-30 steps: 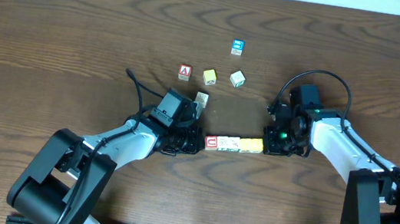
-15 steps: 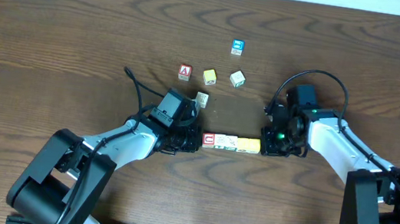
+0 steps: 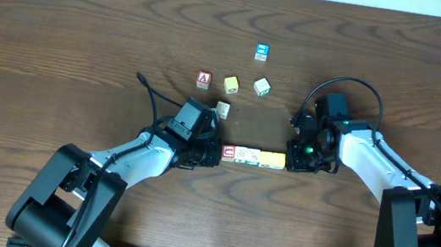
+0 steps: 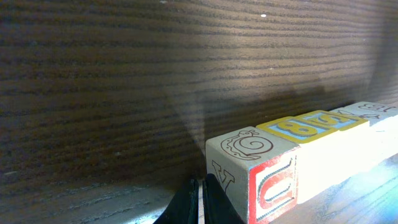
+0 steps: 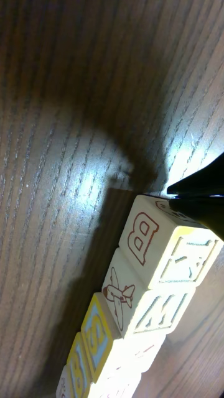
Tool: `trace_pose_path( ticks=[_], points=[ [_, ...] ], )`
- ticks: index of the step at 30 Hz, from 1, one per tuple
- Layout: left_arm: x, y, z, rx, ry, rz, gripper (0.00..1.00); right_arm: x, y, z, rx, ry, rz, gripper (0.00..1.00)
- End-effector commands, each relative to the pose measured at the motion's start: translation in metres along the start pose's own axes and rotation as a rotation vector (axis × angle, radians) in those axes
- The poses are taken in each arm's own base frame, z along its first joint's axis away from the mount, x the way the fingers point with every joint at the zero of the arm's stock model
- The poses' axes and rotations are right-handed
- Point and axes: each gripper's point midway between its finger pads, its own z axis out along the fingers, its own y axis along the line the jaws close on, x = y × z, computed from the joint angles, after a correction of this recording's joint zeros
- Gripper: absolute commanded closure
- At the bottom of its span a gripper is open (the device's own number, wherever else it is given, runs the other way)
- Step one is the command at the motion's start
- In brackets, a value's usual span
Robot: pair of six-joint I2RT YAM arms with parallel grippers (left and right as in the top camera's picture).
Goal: Lift 5 blocks
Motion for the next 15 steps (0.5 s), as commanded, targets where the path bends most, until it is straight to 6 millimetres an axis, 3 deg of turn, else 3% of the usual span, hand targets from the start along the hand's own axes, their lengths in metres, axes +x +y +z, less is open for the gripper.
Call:
trace_pose_path(
  ticks=[1, 5, 8, 15],
  points=[
    [-0.0063, 0.0091, 0.0007, -0.059, -0.033, -0.008, 0.93, -0.0025, 0.0147, -0.0047, -0.049, -0.017, -0.039, 0.99],
    [-0.0084, 0.0110, 0.0005, -0.071, -0.044, -0.007, 0.92, -0.0017, 0.0125, -0.0047, -0.038, -0.013, -0.037, 0.99],
    [-0.0082, 0.0111, 0.0005, -0.071, -0.044, -0.007, 0.85, -0.0006, 0.0099, -0.0046, -0.022, -0.009, -0.035, 0.99],
    [-0.0111, 0.0152, 0.0000, -0.095, -0.061, -0.007, 0.86, -0.0006, 0.0099, -0.0046, -0.023, -0.009, -0.035, 0.99]
  ],
)
